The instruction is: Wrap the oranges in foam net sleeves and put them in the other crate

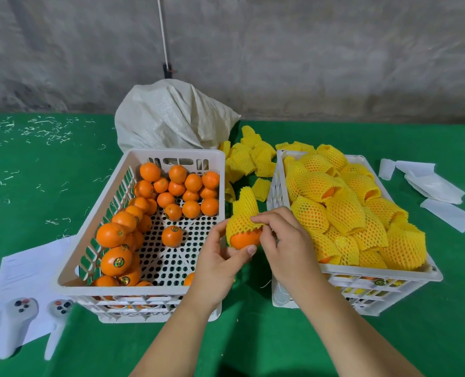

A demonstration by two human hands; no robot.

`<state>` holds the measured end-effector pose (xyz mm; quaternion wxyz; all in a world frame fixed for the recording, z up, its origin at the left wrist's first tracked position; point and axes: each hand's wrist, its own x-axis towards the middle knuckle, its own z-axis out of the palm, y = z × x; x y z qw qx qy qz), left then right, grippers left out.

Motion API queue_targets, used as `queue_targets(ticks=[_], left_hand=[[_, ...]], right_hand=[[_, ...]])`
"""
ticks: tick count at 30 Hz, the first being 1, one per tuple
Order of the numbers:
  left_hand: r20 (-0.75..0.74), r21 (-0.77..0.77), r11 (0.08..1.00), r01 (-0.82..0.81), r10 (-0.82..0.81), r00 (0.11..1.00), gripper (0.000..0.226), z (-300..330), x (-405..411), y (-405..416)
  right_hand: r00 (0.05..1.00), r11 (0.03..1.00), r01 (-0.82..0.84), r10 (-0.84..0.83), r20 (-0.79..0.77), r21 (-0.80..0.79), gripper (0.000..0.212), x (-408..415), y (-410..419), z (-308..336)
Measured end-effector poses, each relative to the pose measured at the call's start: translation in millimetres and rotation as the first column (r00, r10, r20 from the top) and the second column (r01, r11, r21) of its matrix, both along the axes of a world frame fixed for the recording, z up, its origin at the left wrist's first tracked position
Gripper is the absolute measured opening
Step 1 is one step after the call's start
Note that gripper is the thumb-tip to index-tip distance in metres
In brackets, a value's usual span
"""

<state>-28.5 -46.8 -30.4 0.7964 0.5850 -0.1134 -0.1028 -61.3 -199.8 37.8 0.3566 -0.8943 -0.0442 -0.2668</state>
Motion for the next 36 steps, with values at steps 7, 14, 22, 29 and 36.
queue_targets(ticks=[7,14,22,29,36], left_hand=[[-0.04,0.009,0.976,-0.217,0.217,0.975,0.054,10,-2,-5],[0.049,-0.001,1.0,0.007,-0.007,0.999,0.064,13,-2,6],[-0.049,-0.105,0.988,-0.111,0.106,0.993,0.055,8,3,3],[-0.059,-0.142,0.99,-0.008,0.0,0.998,0.073,3,8,6],[-0.078,-0.188,0.976,-0.113,0.1,0.992,0.066,4,9,4]], right_hand=[[0.994,0.999,-0.047,0.047,-0.099,0.001,0.039,0,0,-7],[0.989,0.997,-0.056,0.062,-0.134,0.05,0.05,4,9,-6],[0.99,0.994,0.027,-0.012,0.138,-0.11,0.033,-2,25,-18],[0.992,0.994,0.105,-0.106,-0.064,-0.029,0.049,4,24,-24],[0.997,1.0,-0.001,-0.001,0.083,0.03,0.027,-6,27,-28]])
